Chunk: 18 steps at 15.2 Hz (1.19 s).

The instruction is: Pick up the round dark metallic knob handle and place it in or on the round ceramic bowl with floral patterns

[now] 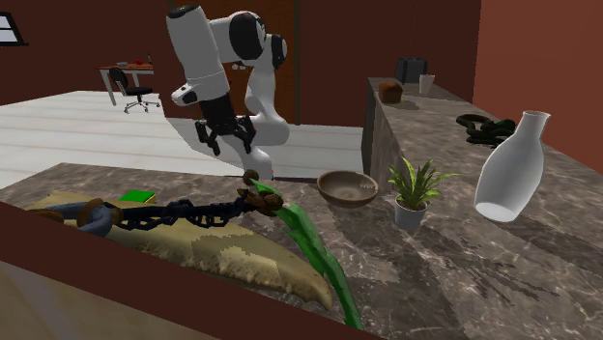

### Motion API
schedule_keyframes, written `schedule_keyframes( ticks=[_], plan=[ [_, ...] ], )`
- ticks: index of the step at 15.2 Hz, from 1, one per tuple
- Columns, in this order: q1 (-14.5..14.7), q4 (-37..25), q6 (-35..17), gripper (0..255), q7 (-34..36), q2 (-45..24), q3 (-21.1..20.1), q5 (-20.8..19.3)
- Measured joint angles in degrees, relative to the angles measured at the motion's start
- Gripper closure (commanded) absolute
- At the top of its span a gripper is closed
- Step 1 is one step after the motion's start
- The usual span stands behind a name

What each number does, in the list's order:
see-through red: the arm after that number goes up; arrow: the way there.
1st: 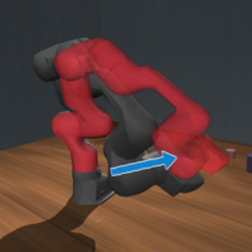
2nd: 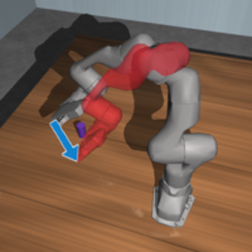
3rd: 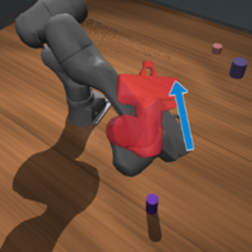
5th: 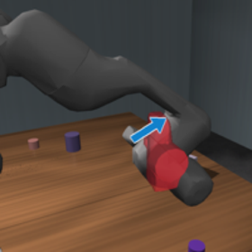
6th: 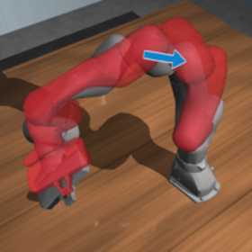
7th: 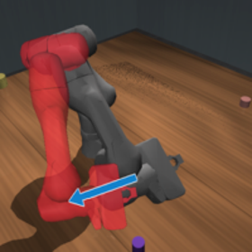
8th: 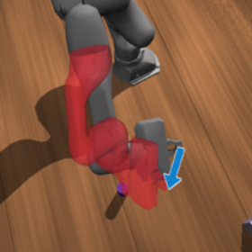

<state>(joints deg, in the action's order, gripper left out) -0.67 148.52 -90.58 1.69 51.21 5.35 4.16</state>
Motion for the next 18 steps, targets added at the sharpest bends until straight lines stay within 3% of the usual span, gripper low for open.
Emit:
schedule_keyframes(
  ticks=[3, 7, 11, 17, 18],
  plan=[
    [-0.44, 6.73, -3.95, 0, 2.90, 3.27, -0.10, 3.84],
    [-0.52, 11.16, -6.72, 0, 3.63, 5.09, -0.40, 5.19],
    [-0.29, 14.39, -9.74, 0, 3.56, 5.37, -0.83, 5.74],
    [-0.22, 14.81, -10.15, 0, 3.61, 5.43, -0.94, 5.87],
    [-0.22, 14.81, -10.15, 255, 3.61, 5.43, -0.94, 5.87]
  ],
)
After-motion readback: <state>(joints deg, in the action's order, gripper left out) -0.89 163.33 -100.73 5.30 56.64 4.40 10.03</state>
